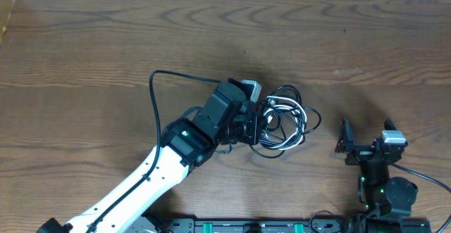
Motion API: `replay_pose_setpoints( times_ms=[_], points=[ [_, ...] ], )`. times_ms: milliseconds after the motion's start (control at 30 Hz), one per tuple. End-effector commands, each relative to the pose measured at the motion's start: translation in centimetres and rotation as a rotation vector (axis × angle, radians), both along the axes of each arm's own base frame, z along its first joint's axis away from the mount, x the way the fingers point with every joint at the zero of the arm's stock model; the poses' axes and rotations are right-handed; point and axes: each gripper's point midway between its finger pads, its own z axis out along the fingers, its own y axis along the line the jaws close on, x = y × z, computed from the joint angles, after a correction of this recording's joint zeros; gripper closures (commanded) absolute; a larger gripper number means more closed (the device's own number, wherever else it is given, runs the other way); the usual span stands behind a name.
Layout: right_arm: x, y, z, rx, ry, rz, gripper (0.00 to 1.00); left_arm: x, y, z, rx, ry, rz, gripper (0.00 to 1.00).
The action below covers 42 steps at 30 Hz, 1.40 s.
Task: Untangle cables
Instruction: 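Close the left gripper on the cable bundle's left side, then reach the right gripper toward the bundle's right side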
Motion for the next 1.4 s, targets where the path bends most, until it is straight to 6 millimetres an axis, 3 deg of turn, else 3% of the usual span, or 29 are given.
replay_pose_setpoints(
  times_ms=[0, 100, 167, 300, 467, 633, 700, 733, 867, 1100, 1367],
  points=[
    [0.0, -0.2, 0.0, 0.003, -0.001, -0.01, 0.01, 0.1, 0.0, 0.7, -0.034, 0.033, 0.042, 0.93],
    [-0.1, 0.9, 0.1, 0.096, -0.003, 0.052, 0.01, 0.1, 0.0, 0.6, -0.034, 0.038, 0.048, 0.92],
    [-0.2, 2.4, 0.1, 0.287, 0.015, 0.125, 0.01, 0.6, 0.4, 0.5, -0.022, 0.035, 0.087, 0.93],
    [-1.7, 7.4, 0.3, 0.727, 0.156, 0.388, 0.01, 2.6, 2.1, 0.1, 0.012, 0.03, 0.275, 0.93],
    [-3.9, 10.8, 0.4, 0.968, 0.331, 0.574, 0.01, 4.1, 3.7, 0.0, 0.044, -0.001, 0.407, 0.93],
    [-2.8, 9.3, 1.5, 1.011, 0.253, 0.492, 0.01, 4.5, 4.1, 0.0, 0.09, -0.061, 0.384, 0.93],
    [-2.5, 8.8, 2.7, 0.873, 0.146, 0.501, 0.04, 4.4, 4.2, -0.1, 0.136, -0.11, 0.32, 0.93],
    [-2.6, 8.8, 3.4, 0.818, 0.105, 0.517, 0.11, 4.3, 4.2, -0.2, 0.16, -0.132, 0.288, 0.93],
    [-3.1, 9.4, 5.0, 0.783, 0.072, 0.568, 0.14, 3.5, 3.5, -0.3, 0.2, -0.193, 0.13, 0.92],
    [-4.7, 11.4, 8.4, 0.732, 0.116, 0.713, 0.17, 2.3, 2.8, -0.6, 0.25, -0.269, -0.072, 0.93],
    [-4.2, 13.0, 9.6, 0.852, 0.342, 0.815, 0.28, 1.4, 2.1, -0.7, 0.211, -0.236, -0.11, 0.93]
  ],
)
